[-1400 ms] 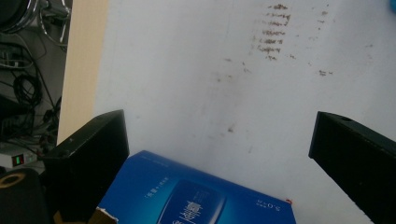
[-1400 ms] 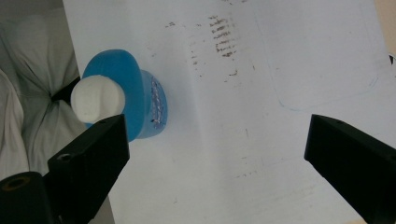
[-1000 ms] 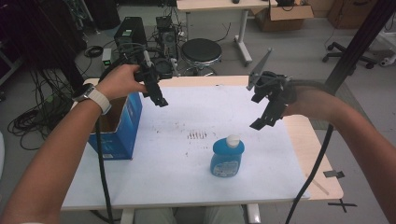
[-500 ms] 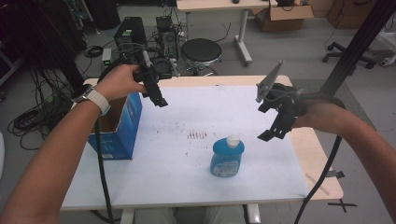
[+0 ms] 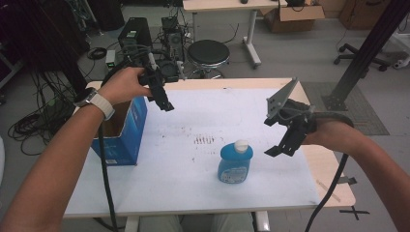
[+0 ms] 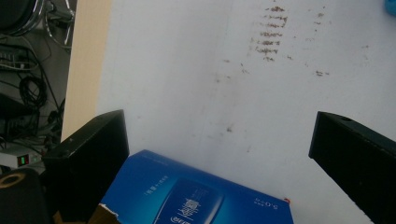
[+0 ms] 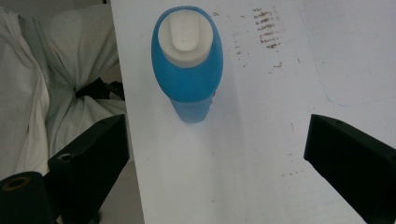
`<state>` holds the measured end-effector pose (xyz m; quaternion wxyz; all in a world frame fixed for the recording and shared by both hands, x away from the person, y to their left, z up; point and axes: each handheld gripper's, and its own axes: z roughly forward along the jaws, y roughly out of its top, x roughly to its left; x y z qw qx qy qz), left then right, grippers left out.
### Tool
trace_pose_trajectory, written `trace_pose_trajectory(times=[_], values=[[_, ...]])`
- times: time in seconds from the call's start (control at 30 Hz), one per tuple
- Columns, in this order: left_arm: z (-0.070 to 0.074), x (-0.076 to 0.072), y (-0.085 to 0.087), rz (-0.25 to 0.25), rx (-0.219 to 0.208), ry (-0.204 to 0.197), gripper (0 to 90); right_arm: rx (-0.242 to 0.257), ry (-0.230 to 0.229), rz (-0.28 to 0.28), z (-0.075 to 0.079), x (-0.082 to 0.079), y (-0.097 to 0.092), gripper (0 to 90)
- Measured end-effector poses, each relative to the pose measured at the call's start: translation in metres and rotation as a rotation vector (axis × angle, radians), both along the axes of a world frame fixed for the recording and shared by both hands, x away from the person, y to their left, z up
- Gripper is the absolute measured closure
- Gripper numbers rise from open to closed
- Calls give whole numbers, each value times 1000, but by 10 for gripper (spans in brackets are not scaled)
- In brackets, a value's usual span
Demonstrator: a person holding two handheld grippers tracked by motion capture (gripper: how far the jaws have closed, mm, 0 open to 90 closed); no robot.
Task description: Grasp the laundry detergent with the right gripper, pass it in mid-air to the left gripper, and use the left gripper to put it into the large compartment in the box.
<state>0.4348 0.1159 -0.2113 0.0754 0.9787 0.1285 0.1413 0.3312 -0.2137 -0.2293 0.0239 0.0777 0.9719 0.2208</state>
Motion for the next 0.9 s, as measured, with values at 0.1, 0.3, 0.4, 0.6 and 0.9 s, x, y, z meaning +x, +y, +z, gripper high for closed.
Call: trace_pose_trajectory(times=[0.1,0.3,0.4,0.6,0.9], values=[[0,0,0,1,-1,0,54,15,4,2,-4,-2,-1,66],[1,-1,0,-1,-1,0,54,41,8,4,-14,-3,-5,66],[0,-1,0,3,-2,1,54,51,14,7,-17,-4,-5,66],[0,-1,-2,-3,3,0,54,97,10,11,-26,-4,-7,64],[-1,-1,0,1,3,4,54,162,31,7,-44,-4,-11,64]])
